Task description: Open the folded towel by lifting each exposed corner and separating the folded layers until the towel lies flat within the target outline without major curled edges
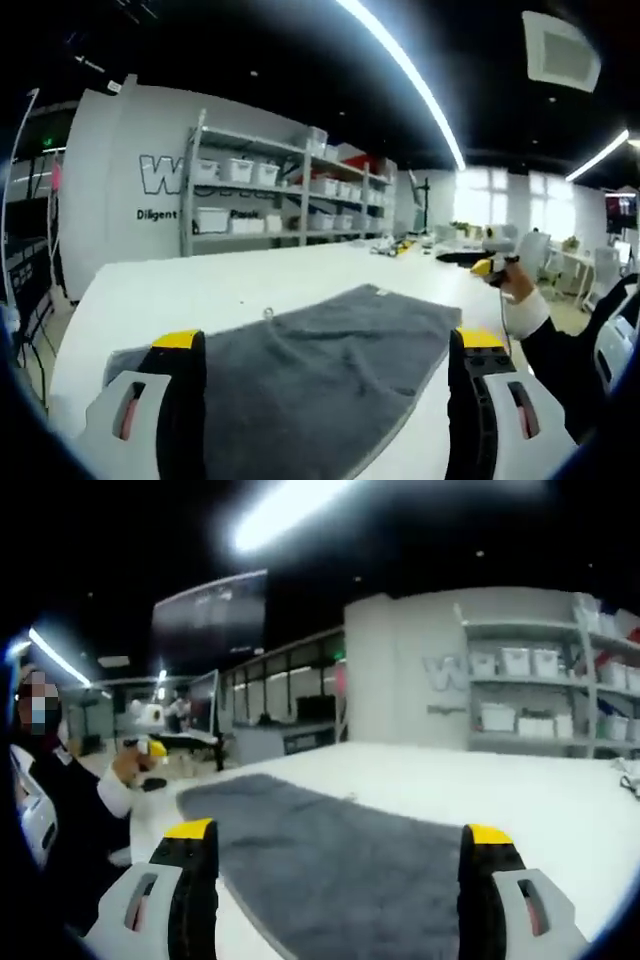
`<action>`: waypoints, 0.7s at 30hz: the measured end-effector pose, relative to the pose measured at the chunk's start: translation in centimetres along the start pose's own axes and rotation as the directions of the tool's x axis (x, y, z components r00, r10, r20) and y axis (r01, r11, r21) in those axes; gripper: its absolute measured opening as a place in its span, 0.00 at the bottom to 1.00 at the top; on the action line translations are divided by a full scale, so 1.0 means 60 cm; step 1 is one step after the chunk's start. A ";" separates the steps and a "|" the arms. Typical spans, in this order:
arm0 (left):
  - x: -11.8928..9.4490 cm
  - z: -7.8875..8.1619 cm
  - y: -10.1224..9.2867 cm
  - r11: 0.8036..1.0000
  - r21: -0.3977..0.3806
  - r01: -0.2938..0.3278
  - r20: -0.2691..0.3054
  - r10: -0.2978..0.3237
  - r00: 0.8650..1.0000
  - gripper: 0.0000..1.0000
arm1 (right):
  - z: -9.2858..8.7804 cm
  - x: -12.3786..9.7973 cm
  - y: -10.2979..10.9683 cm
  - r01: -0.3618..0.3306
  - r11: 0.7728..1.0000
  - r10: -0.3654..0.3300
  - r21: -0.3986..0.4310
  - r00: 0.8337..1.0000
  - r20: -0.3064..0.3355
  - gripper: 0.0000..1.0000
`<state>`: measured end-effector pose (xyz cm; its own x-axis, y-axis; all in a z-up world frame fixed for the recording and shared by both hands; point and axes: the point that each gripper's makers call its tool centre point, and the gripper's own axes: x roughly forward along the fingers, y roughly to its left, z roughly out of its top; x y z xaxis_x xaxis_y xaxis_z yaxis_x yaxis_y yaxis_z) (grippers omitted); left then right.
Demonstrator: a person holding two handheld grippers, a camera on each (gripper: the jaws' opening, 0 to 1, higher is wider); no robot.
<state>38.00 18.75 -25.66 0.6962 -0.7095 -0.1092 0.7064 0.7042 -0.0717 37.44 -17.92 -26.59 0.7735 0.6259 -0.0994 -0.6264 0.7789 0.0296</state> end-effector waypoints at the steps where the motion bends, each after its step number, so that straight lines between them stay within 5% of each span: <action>1: -0.006 -0.001 0.001 1.000 -0.005 -0.002 0.003 0.002 1.000 1.00 | 0.000 -0.001 0.003 -0.005 1.000 0.005 0.001 1.000 -0.002 1.00; 6: -0.033 -0.015 -0.003 0.998 -0.060 0.005 -0.008 -0.005 1.000 1.00 | -0.003 -0.015 0.027 -0.005 0.999 0.004 -0.042 1.000 -0.025 1.00; 12: -0.077 -0.005 -0.018 0.996 -0.094 0.006 0.053 -0.001 0.999 0.98 | 0.009 -0.041 0.053 -0.011 0.995 0.009 -0.101 1.000 -0.020 1.00; 15: -0.088 -0.004 -0.028 1.000 -0.014 -0.024 0.023 0.025 0.999 0.99 | 0.012 -0.049 0.057 0.000 0.994 -0.001 -0.110 1.000 -0.003 1.00; 18: -0.094 -0.010 -0.037 0.998 0.042 -0.045 -0.025 0.046 0.999 0.99 | -0.005 -0.051 0.050 0.031 0.988 -0.042 -0.153 0.997 -0.069 1.00; 21: -0.094 -0.008 -0.046 0.997 0.060 -0.039 -0.022 0.040 0.999 0.99 | -0.002 -0.052 0.058 0.041 0.985 -0.053 -0.168 0.996 -0.068 1.00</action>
<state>32.06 20.82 -25.30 0.7210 -0.6799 -0.1334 0.6853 0.7282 -0.0076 32.85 -17.16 -26.32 0.7975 0.5793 -0.1686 -0.6012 0.7863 -0.1420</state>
